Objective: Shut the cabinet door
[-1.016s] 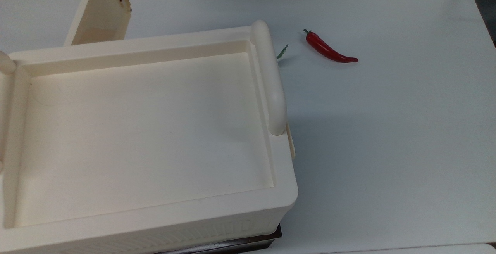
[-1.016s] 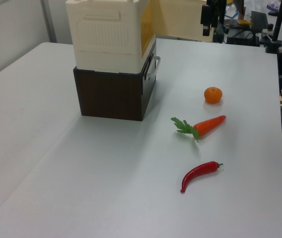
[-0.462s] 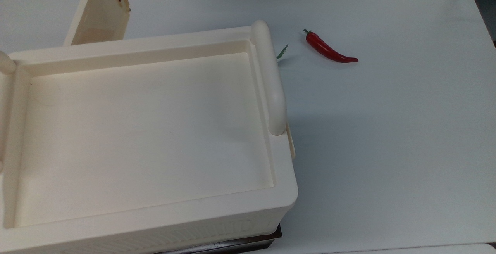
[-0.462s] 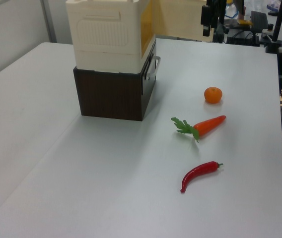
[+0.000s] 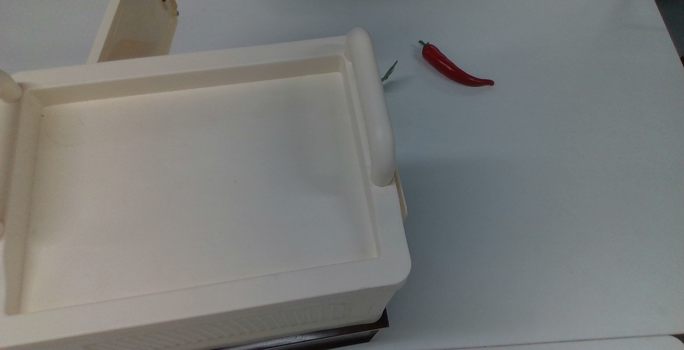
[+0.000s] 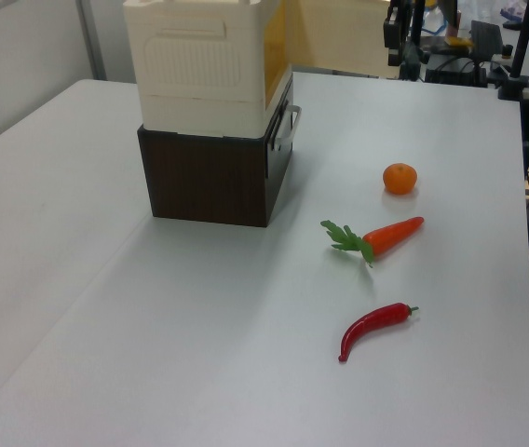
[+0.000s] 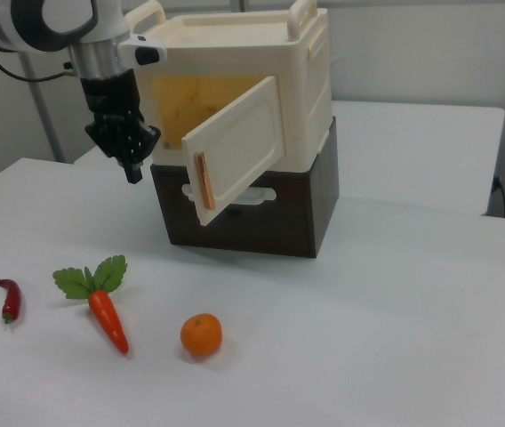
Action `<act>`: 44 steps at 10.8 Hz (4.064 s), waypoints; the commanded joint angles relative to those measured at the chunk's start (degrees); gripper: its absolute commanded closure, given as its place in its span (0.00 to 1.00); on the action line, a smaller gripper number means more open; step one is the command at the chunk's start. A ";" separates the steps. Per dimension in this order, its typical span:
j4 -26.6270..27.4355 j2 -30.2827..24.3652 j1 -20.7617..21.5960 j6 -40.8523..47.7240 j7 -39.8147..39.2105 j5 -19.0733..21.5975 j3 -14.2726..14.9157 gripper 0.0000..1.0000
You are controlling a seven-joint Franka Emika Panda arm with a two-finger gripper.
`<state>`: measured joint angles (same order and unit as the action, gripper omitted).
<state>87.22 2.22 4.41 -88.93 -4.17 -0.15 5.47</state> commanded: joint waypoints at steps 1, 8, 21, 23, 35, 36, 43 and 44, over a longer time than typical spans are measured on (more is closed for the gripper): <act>0.41 -1.08 -0.80 4.27 -12.14 0.76 1.91 1.00; -2.14 -3.63 -1.33 12.92 -41.47 -0.90 14.90 1.00; -1.00 3.66 0.85 -19.70 -85.14 7.36 17.12 1.00; -1.09 3.66 2.88 -19.70 -81.73 7.36 17.12 1.00; -2.58 10.08 11.59 -32.60 -31.56 8.32 12.03 1.00; -2.58 10.52 11.59 -34.45 -27.34 8.32 11.07 1.00; -2.41 11.23 11.06 -41.24 -17.98 7.88 9.47 1.00; -2.06 10.18 10.36 -38.45 -17.89 8.40 9.21 1.00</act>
<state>85.34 13.26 16.02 -129.65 -23.07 7.32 15.28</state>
